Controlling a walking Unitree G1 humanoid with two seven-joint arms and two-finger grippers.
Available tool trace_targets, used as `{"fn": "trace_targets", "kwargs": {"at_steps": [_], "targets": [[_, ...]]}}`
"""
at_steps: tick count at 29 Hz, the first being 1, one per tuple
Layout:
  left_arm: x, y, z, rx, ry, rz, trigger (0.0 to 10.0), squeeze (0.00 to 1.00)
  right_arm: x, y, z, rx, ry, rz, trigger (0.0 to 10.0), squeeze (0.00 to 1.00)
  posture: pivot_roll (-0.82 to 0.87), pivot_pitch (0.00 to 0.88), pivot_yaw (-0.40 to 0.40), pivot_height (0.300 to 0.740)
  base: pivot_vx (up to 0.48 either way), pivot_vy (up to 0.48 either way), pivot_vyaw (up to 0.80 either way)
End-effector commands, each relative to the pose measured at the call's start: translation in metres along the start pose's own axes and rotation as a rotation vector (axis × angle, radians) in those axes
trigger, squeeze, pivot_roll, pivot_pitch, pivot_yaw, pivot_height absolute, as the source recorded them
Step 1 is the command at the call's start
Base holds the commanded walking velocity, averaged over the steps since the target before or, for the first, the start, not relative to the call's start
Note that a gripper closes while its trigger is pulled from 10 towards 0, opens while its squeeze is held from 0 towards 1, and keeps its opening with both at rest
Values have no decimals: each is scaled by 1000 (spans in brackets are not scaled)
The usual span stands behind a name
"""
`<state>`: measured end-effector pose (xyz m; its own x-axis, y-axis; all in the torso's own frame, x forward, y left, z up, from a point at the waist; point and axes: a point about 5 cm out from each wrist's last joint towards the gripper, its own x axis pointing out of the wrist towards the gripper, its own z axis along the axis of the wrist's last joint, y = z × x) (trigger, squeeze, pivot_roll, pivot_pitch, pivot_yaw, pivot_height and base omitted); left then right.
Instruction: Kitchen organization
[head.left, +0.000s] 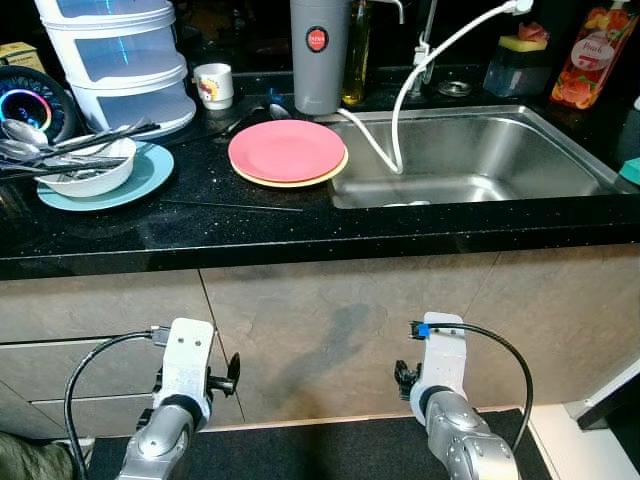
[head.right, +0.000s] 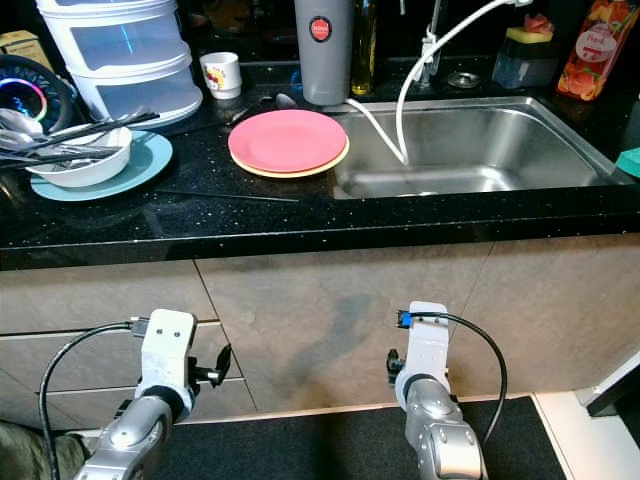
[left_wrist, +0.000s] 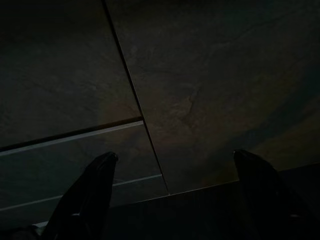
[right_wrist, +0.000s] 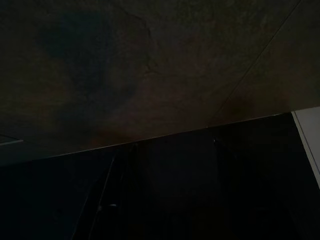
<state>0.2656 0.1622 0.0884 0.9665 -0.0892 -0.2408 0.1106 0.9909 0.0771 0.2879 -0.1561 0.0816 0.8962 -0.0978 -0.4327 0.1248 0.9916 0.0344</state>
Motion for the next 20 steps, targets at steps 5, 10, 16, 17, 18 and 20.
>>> {"fn": "trace_targets", "kwargs": {"at_steps": [5,10,16,17,18,20], "targets": [[-1,5,-8,6,40,10,10000,0,1,0,-8,7,37,1,10000,0,-35,133,54,740,0,0,0],[-1,6,-7,-1,39,11,10000,0,1,0,-8,9,37,1,10000,0,-35,131,56,740,0,0,0],[4,11,-4,32,-16,18,10000,0,6,2,-9,59,33,4,10000,0,-38,138,94,740,0,0,0],[1,8,-5,47,-18,1,10000,0,5,1,-11,36,39,-1,10000,0,-37,136,94,740,0,0,0],[-2,3,-4,74,-27,-17,10000,0,2,0,-14,12,40,-1,10000,0,-31,127,89,740,0,0,0],[-6,0,-2,84,-42,-31,10000,0,-1,-1,-15,-1,32,0,10000,0,-29,124,89,740,0,0,0]]}}
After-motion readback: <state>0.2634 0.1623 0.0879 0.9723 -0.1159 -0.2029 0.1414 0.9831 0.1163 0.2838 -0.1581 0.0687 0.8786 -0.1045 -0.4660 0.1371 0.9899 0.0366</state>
